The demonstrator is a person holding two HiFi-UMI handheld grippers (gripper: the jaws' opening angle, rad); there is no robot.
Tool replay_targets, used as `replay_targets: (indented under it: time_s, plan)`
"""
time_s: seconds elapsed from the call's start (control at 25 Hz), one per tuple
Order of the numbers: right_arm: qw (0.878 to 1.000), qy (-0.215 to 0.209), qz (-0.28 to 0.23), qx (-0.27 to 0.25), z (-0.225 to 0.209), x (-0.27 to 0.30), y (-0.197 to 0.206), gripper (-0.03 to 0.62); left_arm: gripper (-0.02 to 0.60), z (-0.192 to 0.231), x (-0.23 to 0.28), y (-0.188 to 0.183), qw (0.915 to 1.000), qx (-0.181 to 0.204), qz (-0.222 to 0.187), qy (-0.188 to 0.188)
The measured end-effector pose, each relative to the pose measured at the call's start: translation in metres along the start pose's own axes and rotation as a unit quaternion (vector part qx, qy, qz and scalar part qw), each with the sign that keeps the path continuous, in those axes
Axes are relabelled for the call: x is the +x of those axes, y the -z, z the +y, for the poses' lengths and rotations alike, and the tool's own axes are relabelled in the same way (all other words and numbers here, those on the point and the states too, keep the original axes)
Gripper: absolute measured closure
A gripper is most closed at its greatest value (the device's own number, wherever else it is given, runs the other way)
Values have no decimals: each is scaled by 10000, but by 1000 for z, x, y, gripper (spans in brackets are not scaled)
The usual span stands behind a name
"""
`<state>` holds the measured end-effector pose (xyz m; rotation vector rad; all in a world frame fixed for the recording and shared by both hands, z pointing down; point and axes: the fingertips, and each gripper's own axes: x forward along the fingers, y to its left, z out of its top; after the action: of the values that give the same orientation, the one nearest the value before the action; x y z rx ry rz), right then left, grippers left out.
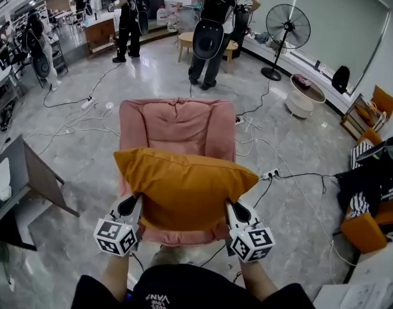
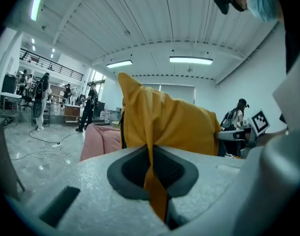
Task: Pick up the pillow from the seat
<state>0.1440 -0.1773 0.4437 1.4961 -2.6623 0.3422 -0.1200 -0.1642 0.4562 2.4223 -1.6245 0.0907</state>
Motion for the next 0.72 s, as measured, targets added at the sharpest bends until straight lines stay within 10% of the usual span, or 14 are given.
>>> replay_targets:
  time_s: [0.72]
  plan:
    - [9899, -363, -1338, -293, 30, -23, -128, 571, 558, -18, -43, -112, 9914, 259, -1282, 58]
